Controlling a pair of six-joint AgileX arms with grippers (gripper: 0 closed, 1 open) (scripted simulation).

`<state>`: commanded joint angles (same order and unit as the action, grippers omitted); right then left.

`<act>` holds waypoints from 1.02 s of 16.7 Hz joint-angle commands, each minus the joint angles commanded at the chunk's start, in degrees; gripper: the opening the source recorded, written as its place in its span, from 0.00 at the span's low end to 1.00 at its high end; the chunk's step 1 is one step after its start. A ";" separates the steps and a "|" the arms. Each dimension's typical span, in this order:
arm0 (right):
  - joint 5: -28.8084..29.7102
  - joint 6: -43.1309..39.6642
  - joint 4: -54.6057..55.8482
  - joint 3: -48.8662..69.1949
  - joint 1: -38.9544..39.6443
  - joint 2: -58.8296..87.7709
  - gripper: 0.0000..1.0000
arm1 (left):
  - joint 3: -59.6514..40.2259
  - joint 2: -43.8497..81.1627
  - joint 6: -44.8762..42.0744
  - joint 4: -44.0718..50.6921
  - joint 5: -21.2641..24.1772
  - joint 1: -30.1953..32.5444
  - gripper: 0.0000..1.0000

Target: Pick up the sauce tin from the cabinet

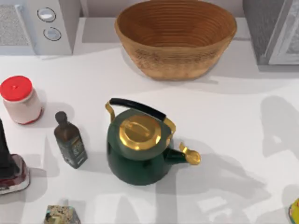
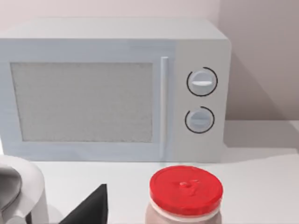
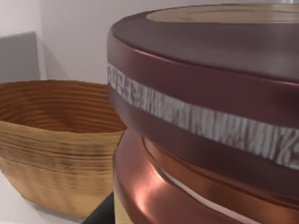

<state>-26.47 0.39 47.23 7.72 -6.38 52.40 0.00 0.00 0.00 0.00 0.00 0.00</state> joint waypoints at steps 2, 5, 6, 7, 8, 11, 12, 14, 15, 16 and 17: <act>-5.77 0.16 10.20 1.79 -1.27 11.40 0.00 | 0.00 0.00 0.00 0.00 0.00 0.00 1.00; -13.91 0.42 24.67 4.16 -3.19 28.05 0.00 | 0.00 0.00 0.00 0.00 0.00 0.00 1.00; -16.38 0.51 29.12 4.84 -3.80 33.28 0.00 | 0.00 0.00 0.00 0.00 0.00 0.00 1.00; -18.69 0.60 33.33 5.44 -4.40 38.28 0.00 | 0.00 0.00 0.00 0.00 0.00 0.00 1.00; -20.82 0.68 37.25 5.98 -4.98 43.00 0.00 | 0.00 0.00 0.00 0.00 0.00 0.00 1.00; -26.09 0.90 47.04 7.15 -6.52 54.92 0.00 | 0.00 0.00 0.00 0.00 0.00 0.00 1.00; -27.43 0.95 49.55 7.41 -6.94 57.96 0.00 | 0.00 0.00 0.00 0.00 0.00 0.00 1.00; -29.38 1.03 53.26 7.74 -7.60 62.29 0.00 | 0.00 0.00 0.00 0.00 0.00 0.00 1.00; -29.96 1.06 54.37 7.82 -7.81 63.55 0.00 | 0.00 0.00 0.00 0.00 0.00 0.00 1.00; -30.25 1.07 54.90 7.86 -7.92 64.16 0.00 | 0.00 0.00 0.00 0.00 0.00 0.00 1.00; -30.26 1.07 54.93 7.86 -7.92 64.19 0.00 | 0.00 0.00 0.00 0.00 0.00 0.00 1.00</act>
<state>-56.73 1.46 102.16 15.58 -14.30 116.59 0.00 0.00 0.00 0.00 0.00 0.00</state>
